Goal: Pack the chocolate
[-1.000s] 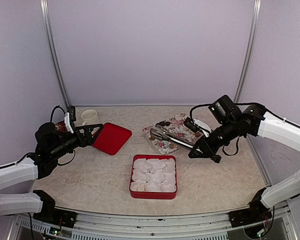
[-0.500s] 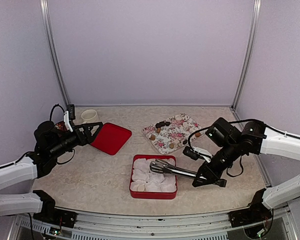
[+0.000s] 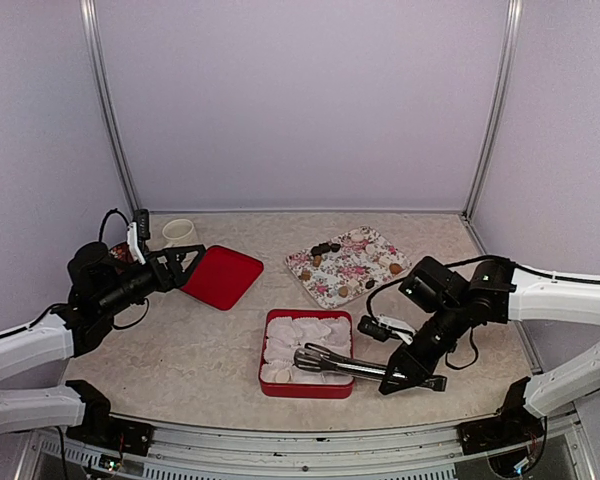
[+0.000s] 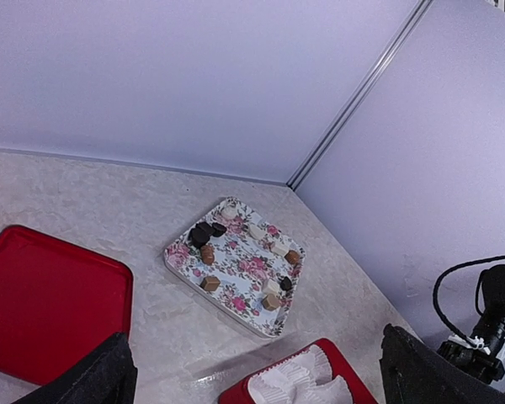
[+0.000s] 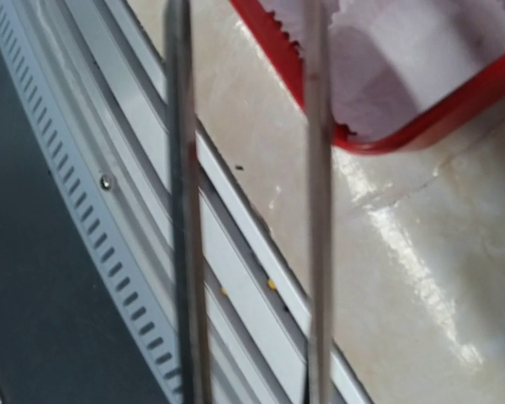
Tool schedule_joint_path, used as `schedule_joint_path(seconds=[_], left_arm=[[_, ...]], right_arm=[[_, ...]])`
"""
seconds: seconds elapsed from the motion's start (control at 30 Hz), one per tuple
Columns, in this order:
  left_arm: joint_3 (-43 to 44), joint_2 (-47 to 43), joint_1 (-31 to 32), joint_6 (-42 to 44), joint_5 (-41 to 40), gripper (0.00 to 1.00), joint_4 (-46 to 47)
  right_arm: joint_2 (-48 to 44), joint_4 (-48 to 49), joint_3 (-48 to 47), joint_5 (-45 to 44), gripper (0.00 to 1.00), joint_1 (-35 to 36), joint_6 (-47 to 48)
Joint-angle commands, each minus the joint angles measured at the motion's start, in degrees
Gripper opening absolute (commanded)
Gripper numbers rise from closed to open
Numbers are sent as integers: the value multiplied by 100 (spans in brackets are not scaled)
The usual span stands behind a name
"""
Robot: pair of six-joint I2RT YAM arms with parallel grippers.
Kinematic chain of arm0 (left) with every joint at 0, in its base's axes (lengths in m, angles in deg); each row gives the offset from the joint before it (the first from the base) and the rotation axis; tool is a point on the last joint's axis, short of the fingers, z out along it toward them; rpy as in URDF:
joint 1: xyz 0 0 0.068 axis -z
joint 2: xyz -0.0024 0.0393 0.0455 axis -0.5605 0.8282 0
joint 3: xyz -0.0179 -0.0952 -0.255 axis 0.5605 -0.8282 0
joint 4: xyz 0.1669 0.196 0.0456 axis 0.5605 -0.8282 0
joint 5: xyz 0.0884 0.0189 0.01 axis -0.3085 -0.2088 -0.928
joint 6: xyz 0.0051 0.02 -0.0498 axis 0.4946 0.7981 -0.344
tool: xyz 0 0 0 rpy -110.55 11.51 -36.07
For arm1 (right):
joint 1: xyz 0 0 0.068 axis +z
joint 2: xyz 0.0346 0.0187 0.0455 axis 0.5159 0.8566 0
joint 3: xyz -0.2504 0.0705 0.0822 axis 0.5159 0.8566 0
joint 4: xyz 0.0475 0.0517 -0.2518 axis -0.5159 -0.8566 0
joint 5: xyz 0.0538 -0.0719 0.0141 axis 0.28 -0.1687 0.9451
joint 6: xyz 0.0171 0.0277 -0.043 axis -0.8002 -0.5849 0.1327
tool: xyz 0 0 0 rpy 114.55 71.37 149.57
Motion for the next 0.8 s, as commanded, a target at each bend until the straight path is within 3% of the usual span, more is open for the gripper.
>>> schedule_joint_path(seconds=[0.0,0.77], left_arm=[[104,-122,-39,23,27,99,-16],[106,12,-36,35,33,99,64]], right_arm=[[94,231,102,139,24,67,12],[383,336,175,209,37,63,137]])
